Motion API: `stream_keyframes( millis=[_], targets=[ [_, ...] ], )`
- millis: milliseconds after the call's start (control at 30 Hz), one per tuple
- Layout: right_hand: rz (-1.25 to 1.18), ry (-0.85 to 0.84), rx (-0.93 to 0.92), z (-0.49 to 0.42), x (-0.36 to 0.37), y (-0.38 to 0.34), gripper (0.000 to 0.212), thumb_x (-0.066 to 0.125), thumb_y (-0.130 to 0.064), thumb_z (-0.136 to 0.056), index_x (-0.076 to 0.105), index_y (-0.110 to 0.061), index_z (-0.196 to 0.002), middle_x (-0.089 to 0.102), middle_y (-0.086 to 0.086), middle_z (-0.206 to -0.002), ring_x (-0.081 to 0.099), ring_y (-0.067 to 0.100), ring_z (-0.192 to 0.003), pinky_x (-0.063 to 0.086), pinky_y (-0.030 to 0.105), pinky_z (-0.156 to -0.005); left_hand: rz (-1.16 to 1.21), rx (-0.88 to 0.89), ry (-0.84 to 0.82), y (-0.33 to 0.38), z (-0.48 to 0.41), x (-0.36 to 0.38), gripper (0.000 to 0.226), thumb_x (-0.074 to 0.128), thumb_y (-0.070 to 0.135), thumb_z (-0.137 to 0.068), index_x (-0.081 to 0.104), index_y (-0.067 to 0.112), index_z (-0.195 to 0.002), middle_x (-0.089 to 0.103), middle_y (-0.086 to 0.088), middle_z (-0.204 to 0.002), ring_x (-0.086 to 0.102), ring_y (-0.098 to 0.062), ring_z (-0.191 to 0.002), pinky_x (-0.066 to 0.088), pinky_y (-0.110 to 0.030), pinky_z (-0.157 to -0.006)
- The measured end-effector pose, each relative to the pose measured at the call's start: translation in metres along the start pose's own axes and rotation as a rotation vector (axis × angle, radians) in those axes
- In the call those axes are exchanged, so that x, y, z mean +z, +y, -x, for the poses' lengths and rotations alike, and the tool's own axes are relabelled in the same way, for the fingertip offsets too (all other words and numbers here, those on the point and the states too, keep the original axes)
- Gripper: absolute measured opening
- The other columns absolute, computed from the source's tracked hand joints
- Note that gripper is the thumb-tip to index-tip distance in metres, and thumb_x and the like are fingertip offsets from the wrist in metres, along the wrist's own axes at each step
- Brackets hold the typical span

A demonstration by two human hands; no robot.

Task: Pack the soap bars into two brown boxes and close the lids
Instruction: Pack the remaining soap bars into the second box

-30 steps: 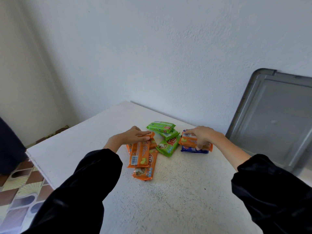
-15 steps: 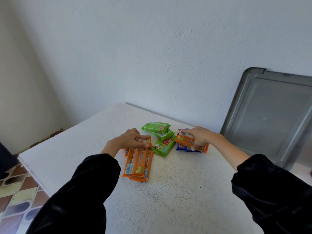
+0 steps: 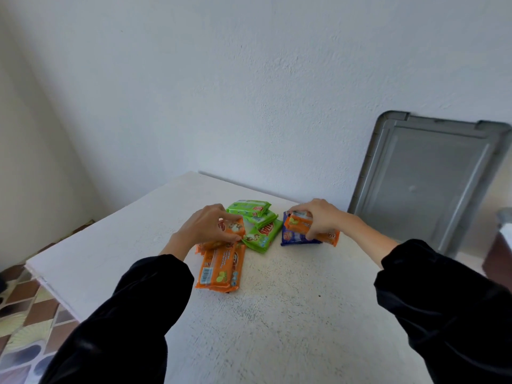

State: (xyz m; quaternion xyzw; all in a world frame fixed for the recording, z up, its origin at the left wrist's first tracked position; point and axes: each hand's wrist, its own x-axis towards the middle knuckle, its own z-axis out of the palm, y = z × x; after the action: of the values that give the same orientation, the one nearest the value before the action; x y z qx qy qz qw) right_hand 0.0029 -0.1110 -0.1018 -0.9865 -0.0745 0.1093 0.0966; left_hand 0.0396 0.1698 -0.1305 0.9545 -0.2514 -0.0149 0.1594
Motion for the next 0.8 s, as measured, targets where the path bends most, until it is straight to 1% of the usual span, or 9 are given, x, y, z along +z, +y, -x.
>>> stream_keyframes(
  millis=[100, 233, 300, 400, 500, 567, 600, 700, 800],
  targets=[
    [0.016, 0.011, 0.019, 0.024, -0.024, 0.004, 0.080, 0.078, -0.020, -0.068, 0.039, -0.032, -0.137, 0.043, 0.008, -0.127, 0.044, 0.024, -0.113, 0.041, 0.029, -0.084, 0.019, 0.096, 0.044, 0.025, 0.004, -0.013, 0.057, 0.074, 0.050, -0.069, 0.058, 0.036, -0.122, 0.057, -0.001, -0.104, 0.053, -0.014, -0.089, 0.038, -0.023, -0.073],
    [0.055, 0.023, 0.039, 0.066, -0.056, 0.011, 0.074, 0.077, -0.018, -0.070, 0.041, -0.032, -0.133, 0.047, 0.006, -0.121, 0.043, 0.018, -0.099, 0.040, 0.029, -0.080, 0.025, 0.239, 0.096, 0.072, 0.009, -0.033, 0.056, 0.075, 0.046, -0.069, 0.059, 0.033, -0.121, 0.058, 0.000, -0.104, 0.055, -0.015, -0.090, 0.043, -0.025, -0.075],
    [0.069, 0.043, 0.061, 0.091, -0.067, 0.016, 0.073, 0.077, -0.018, -0.070, 0.041, -0.032, -0.132, 0.049, 0.006, -0.119, 0.045, 0.018, -0.096, 0.041, 0.030, -0.078, 0.021, 0.322, 0.095, 0.101, 0.012, -0.042, 0.057, 0.075, 0.045, -0.069, 0.059, 0.032, -0.123, 0.058, 0.000, -0.105, 0.056, -0.015, -0.091, 0.044, -0.025, -0.075],
    [0.066, 0.072, 0.116, 0.137, -0.077, 0.026, 0.074, 0.078, -0.019, -0.069, 0.041, -0.034, -0.131, 0.049, 0.002, -0.119, 0.049, 0.021, -0.101, 0.043, 0.031, -0.080, -0.010, 0.449, 0.074, 0.147, 0.018, -0.049, 0.058, 0.074, 0.047, -0.070, 0.058, 0.032, -0.124, 0.057, 0.000, -0.107, 0.055, -0.015, -0.093, 0.044, -0.026, -0.076],
    [0.046, 0.074, 0.169, 0.189, -0.083, 0.039, 0.074, 0.080, -0.020, -0.066, 0.043, -0.036, -0.128, 0.054, 0.004, -0.122, 0.053, 0.024, -0.110, 0.046, 0.036, -0.089, -0.039, 0.557, 0.038, 0.194, 0.025, -0.049, 0.058, 0.072, 0.047, -0.072, 0.056, 0.032, -0.125, 0.056, -0.002, -0.109, 0.053, -0.015, -0.096, 0.046, -0.028, -0.079],
    [0.033, 0.067, 0.216, 0.227, -0.086, 0.047, 0.073, 0.081, -0.022, -0.065, 0.044, -0.039, -0.125, 0.057, 0.006, -0.119, 0.055, 0.025, -0.107, 0.048, 0.040, -0.090, -0.050, 0.635, 0.009, 0.224, 0.030, -0.046, 0.058, 0.071, 0.048, -0.072, 0.056, 0.033, -0.125, 0.056, -0.003, -0.108, 0.055, -0.017, -0.095, 0.049, -0.030, -0.080],
    [0.031, 0.067, 0.240, 0.247, -0.087, 0.050, 0.073, 0.081, -0.022, -0.065, 0.044, -0.039, -0.125, 0.057, 0.006, -0.118, 0.055, 0.024, -0.105, 0.048, 0.040, -0.090, -0.061, 0.670, -0.004, 0.239, 0.033, -0.044, 0.058, 0.071, 0.048, -0.072, 0.056, 0.033, -0.125, 0.057, -0.003, -0.108, 0.055, -0.017, -0.095, 0.049, -0.029, -0.080],
    [-0.002, 0.082, 0.306, 0.305, -0.089, 0.064, 0.073, 0.080, -0.021, -0.068, 0.043, -0.039, -0.128, 0.052, 0.003, -0.117, 0.050, 0.021, -0.105, 0.044, 0.035, -0.089, -0.102, 0.758, -0.051, 0.285, 0.042, -0.038, 0.056, 0.069, 0.049, -0.073, 0.055, 0.035, -0.126, 0.056, -0.003, -0.109, 0.056, -0.017, -0.095, 0.047, -0.026, -0.079],
    [-0.020, 0.058, 0.361, 0.357, -0.089, 0.081, 0.074, 0.080, -0.024, -0.068, 0.041, -0.040, -0.129, 0.049, 0.001, -0.116, 0.048, 0.019, -0.105, 0.038, 0.029, -0.084, -0.118, 0.851, -0.086, 0.331, 0.054, -0.034, 0.055, 0.068, 0.050, -0.074, 0.054, 0.037, -0.126, 0.056, -0.002, -0.108, 0.055, -0.016, -0.095, 0.050, -0.030, -0.080]
  ],
)
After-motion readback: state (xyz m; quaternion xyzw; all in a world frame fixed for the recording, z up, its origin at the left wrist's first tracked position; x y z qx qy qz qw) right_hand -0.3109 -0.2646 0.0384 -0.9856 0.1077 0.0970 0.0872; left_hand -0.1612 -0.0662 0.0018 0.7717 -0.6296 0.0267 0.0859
